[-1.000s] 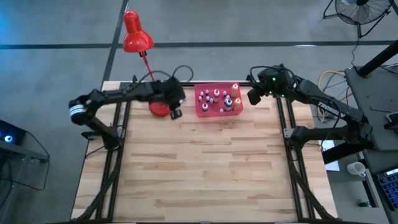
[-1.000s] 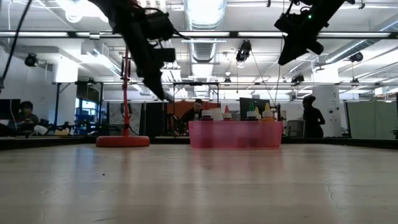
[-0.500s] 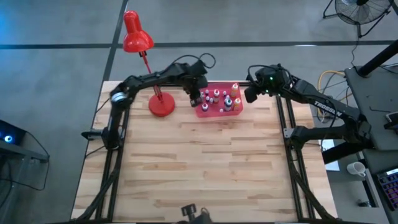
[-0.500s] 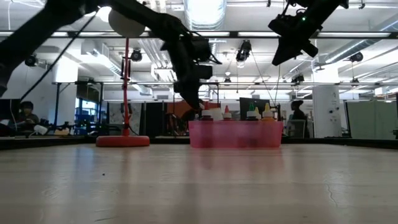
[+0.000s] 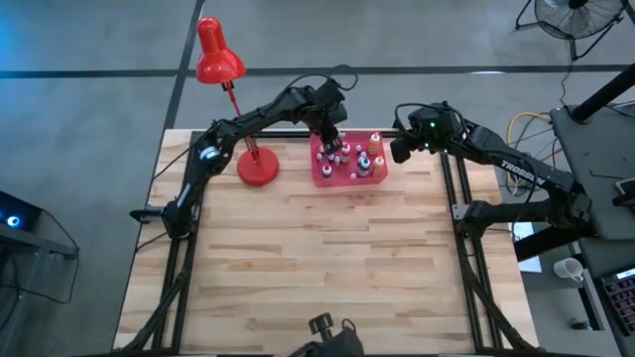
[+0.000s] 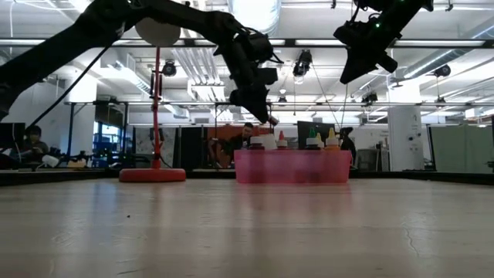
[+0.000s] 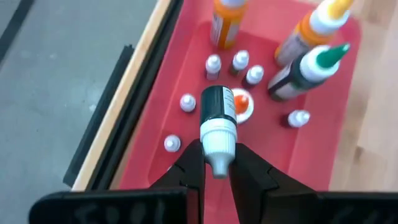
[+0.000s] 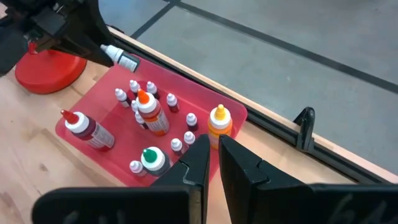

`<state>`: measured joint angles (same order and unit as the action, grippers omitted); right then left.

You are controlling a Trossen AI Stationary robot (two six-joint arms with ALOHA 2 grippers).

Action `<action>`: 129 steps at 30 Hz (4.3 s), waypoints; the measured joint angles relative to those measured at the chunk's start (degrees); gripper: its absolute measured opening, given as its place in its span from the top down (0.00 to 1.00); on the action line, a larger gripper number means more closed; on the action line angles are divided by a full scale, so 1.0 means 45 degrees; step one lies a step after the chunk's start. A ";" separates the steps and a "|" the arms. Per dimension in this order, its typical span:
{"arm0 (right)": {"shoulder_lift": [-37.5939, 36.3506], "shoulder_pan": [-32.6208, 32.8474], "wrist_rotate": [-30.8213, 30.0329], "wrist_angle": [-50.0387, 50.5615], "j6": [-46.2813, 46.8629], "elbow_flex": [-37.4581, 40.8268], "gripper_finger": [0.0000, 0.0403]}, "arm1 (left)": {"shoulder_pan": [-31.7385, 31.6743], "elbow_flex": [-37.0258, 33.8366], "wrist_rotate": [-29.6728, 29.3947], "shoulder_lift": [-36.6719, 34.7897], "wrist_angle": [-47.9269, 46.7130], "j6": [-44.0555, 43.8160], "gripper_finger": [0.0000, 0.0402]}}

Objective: Pick & Place food coloring
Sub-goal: Put the small blue food coloring bottle into the red bin

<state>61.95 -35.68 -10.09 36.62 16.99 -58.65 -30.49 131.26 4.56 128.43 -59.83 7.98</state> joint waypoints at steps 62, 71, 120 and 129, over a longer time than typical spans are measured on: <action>0.0006 -0.0549 -0.0091 0.0763 -0.1915 0.0301 0.93 | 0.2775 -0.2735 -0.1745 -0.2042 -0.6667 -0.0065 0.92; 0.0006 -0.0554 0.0391 0.0782 -0.1231 0.0325 0.93 | 0.4247 -0.8514 -0.0782 -0.3743 -0.6502 0.0236 0.92; 0.0001 -0.0554 0.1917 0.0454 -0.1056 0.1059 0.93 | 0.4630 -1.2832 -0.1784 -0.4137 -0.3396 -0.2891 0.81; 0.0001 -0.0554 0.1897 -0.0436 -0.1586 0.1059 0.93 | 0.4620 -1.2627 -0.2044 -0.4451 -0.3718 -0.2775 0.72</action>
<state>61.95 -38.17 -1.55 34.66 9.86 -53.89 -9.69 74.44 -4.64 108.40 -76.56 -4.51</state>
